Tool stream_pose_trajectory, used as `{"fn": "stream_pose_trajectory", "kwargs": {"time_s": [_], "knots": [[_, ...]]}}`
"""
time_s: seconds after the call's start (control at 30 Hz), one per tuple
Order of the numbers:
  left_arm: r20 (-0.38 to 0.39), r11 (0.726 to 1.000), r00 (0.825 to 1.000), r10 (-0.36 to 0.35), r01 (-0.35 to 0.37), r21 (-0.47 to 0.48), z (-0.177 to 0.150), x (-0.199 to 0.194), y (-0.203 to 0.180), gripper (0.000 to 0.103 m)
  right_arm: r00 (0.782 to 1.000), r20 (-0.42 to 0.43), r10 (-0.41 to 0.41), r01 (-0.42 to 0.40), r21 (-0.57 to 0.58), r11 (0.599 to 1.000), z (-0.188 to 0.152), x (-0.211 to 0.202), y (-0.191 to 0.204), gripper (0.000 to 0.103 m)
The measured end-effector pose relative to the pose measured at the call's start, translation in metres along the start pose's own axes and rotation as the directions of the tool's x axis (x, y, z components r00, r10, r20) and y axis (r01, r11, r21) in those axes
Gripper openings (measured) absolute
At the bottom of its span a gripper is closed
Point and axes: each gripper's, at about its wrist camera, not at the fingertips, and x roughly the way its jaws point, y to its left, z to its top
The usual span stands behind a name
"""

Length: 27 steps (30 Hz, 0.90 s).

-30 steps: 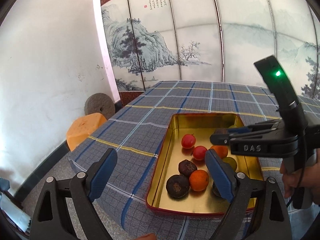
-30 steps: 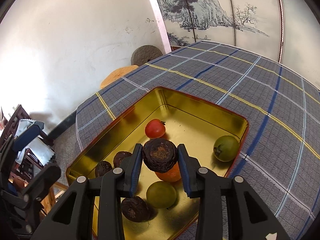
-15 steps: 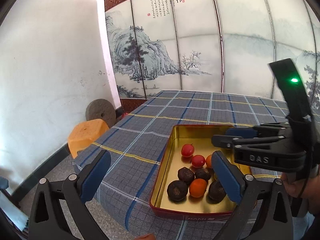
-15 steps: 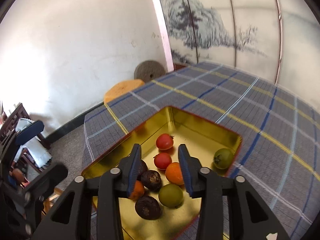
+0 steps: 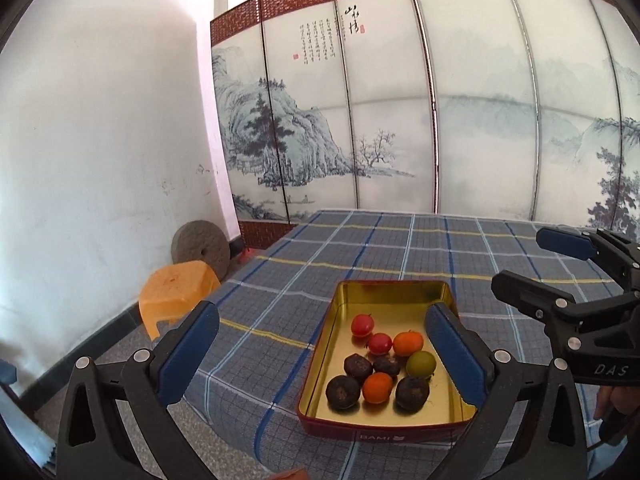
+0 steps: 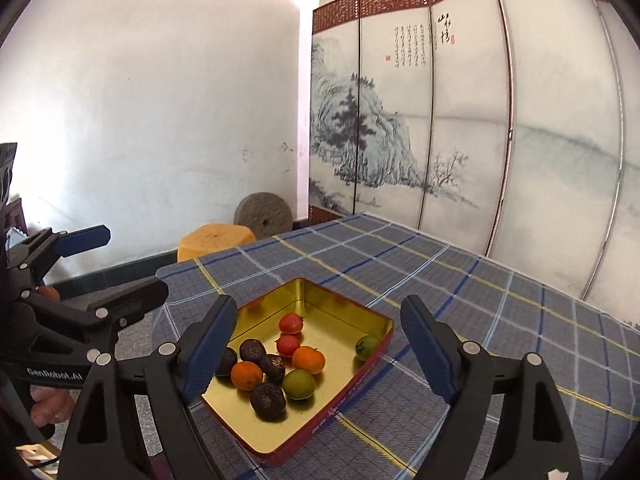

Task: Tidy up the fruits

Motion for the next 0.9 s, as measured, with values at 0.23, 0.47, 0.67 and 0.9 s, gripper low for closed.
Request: {"fn": "stream_pose_trajectory", "kwargs": {"time_s": [0.23,0.47,0.67,0.9], "knots": [[0.046,1.0,0.999,-0.007,0.008,-0.018,0.014,-0.026,-0.001,0.103,0.999,0.046,-0.029,0.029,0.005,1.0,0.002,-0.028,-0.003,0.087],[0.079,0.999,0.997,-0.005,0.008,-0.032,0.023,-0.048,-0.001,0.103,0.993,0.106,-0.055,0.056,-0.006,0.998,0.01,-0.055,0.002,0.094],[0.107,0.999,0.994,0.01,-0.006,-0.035,0.027,-0.065,0.001,0.103,0.987,0.144,-0.068,0.073,-0.025,0.997,0.014,-0.071,0.009,0.098],[0.123,0.999,0.992,0.013,-0.009,-0.034,0.031,-0.076,0.0,0.103,0.983,0.168,-0.079,0.087,-0.039,0.995,0.015,-0.083,0.015,0.1]]}}
